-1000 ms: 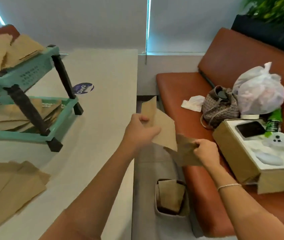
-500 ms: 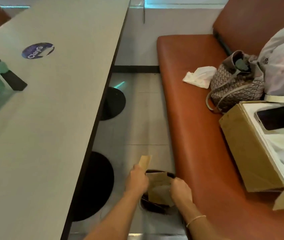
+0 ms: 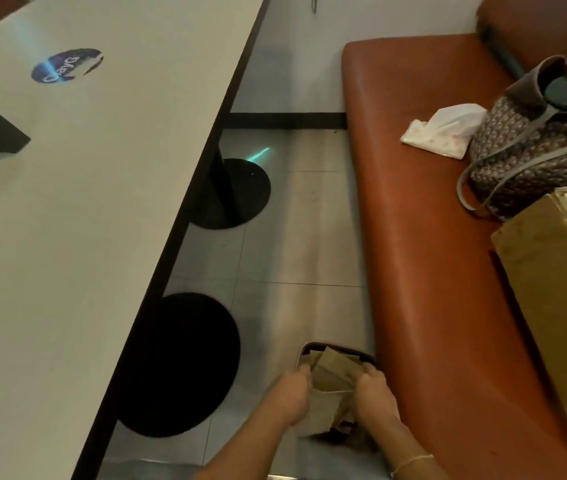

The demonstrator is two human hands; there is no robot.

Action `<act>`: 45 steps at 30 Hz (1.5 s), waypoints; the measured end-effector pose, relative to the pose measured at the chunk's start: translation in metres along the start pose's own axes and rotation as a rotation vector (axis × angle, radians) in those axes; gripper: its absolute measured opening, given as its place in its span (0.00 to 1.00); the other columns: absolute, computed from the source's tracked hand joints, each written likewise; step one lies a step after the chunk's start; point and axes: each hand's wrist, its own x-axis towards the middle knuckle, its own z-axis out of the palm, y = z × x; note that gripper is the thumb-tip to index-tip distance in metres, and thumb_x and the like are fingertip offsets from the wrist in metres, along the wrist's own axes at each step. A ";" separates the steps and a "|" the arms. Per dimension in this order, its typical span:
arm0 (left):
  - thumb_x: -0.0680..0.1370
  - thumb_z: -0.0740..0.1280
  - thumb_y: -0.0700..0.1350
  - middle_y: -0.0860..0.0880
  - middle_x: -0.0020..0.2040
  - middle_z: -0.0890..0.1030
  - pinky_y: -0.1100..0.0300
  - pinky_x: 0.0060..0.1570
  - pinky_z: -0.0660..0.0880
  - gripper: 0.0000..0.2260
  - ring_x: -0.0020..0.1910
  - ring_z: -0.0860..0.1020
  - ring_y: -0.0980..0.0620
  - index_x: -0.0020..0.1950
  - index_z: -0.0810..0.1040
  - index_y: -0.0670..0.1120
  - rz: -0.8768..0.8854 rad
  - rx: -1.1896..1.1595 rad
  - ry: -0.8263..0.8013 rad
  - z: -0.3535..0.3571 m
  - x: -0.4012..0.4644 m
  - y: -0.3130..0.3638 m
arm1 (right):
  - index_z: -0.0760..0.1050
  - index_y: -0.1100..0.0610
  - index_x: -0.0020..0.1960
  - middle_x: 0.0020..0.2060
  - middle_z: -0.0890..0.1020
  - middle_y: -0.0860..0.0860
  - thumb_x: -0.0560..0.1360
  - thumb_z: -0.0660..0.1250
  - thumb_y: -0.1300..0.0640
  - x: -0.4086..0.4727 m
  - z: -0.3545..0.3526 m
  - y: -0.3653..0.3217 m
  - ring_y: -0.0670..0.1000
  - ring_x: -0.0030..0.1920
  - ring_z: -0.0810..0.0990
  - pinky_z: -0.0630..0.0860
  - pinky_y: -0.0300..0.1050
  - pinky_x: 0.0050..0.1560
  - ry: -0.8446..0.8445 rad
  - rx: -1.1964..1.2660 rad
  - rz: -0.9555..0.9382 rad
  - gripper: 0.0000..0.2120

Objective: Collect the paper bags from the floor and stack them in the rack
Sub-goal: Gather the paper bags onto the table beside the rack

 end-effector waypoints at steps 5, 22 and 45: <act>0.75 0.54 0.35 0.45 0.45 0.72 0.55 0.39 0.65 0.09 0.43 0.70 0.47 0.49 0.62 0.48 0.159 0.019 0.038 0.004 0.012 0.005 | 0.70 0.57 0.67 0.67 0.68 0.54 0.77 0.53 0.69 -0.003 -0.015 0.007 0.54 0.65 0.70 0.70 0.44 0.61 0.124 0.153 0.031 0.21; 0.77 0.60 0.37 0.42 0.64 0.70 0.54 0.64 0.67 0.17 0.64 0.68 0.43 0.66 0.67 0.41 0.089 0.130 0.247 -0.021 -0.002 0.014 | 0.70 0.52 0.68 0.65 0.69 0.50 0.75 0.56 0.67 -0.040 -0.053 -0.025 0.50 0.64 0.71 0.70 0.39 0.61 0.220 0.035 -0.141 0.24; 0.80 0.59 0.46 0.47 0.62 0.75 0.58 0.54 0.71 0.15 0.59 0.75 0.48 0.66 0.70 0.48 -0.032 -0.218 0.906 -0.220 -0.345 -0.211 | 0.75 0.55 0.62 0.61 0.76 0.52 0.76 0.60 0.61 -0.262 -0.117 -0.331 0.52 0.61 0.75 0.70 0.43 0.59 0.516 0.203 -0.488 0.16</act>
